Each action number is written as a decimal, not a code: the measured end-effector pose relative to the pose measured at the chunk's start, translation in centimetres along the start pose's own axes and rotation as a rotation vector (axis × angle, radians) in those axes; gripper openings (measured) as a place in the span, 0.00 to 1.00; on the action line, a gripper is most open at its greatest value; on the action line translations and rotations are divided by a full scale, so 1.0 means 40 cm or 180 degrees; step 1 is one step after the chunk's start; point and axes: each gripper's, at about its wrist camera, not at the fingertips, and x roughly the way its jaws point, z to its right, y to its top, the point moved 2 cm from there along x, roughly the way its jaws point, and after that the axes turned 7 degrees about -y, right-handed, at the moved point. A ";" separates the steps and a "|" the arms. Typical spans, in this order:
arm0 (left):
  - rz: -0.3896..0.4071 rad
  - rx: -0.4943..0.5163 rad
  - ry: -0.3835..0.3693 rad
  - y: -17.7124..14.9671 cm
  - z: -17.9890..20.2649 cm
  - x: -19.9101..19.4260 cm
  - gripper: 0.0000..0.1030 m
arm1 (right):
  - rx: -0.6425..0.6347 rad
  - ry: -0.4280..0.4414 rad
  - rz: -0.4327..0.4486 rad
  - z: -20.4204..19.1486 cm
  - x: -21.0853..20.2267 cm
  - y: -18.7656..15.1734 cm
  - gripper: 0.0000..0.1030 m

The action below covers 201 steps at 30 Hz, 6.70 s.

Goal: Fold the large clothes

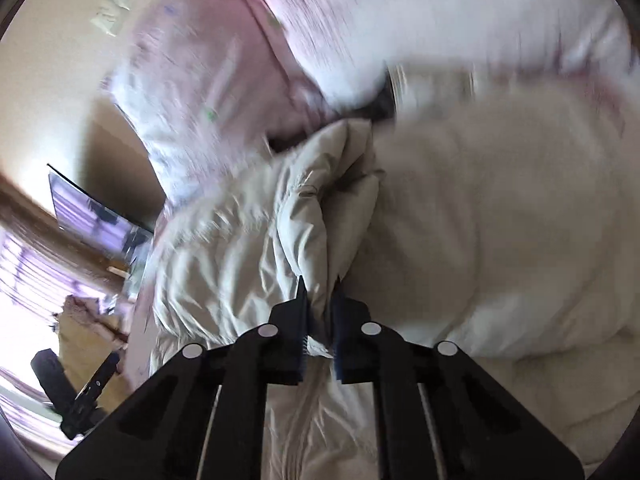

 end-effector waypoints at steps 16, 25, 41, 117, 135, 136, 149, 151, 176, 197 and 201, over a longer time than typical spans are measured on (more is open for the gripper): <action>-0.0129 0.0120 0.0039 -0.064 -0.035 0.054 0.98 | 0.0352 -0.0636 -0.0342 0.136 0.056 -0.064 0.16; -0.0080 -0.0063 -0.0495 -0.098 -0.071 0.008 0.98 | 0.0224 -0.0236 -0.0196 0.184 -0.177 -0.121 0.68; -0.0570 -0.0576 -0.1368 -0.237 -0.118 -0.009 0.73 | 0.1313 -0.0121 -0.0374 0.595 -0.398 -0.408 0.69; 0.0433 -0.1129 -0.1485 0.430 0.000 0.116 0.11 | 0.1315 0.0386 0.0933 0.255 -0.362 0.175 0.15; -0.0176 -0.1678 -0.0950 0.451 -0.052 0.560 0.19 | 0.2598 -0.0604 0.0312 0.410 0.026 0.254 0.26; -0.0203 -0.1690 -0.0943 0.450 -0.052 0.570 0.20 | 0.2655 -0.0599 0.0290 0.415 0.034 0.253 0.32; -0.0086 -0.1524 -0.1039 0.477 -0.045 0.534 0.79 | 0.1952 -0.0578 0.0460 0.397 -0.045 0.287 0.63; 0.0003 -0.1091 -0.0794 0.492 -0.016 0.495 0.77 | 0.1218 -0.0831 0.0308 0.339 -0.046 0.310 0.58; -0.0795 0.1214 0.0410 0.455 0.218 0.657 0.67 | -0.0693 -0.1941 -0.1032 0.275 0.225 0.325 0.58; -0.0801 0.0669 -0.0112 0.400 0.306 0.598 0.70 | -0.0141 -0.1093 -0.0937 0.166 0.182 0.232 0.45; -0.0804 0.0452 -0.0280 0.404 0.284 0.574 0.68 | -0.0104 -0.0910 -0.0705 0.173 0.105 0.237 0.45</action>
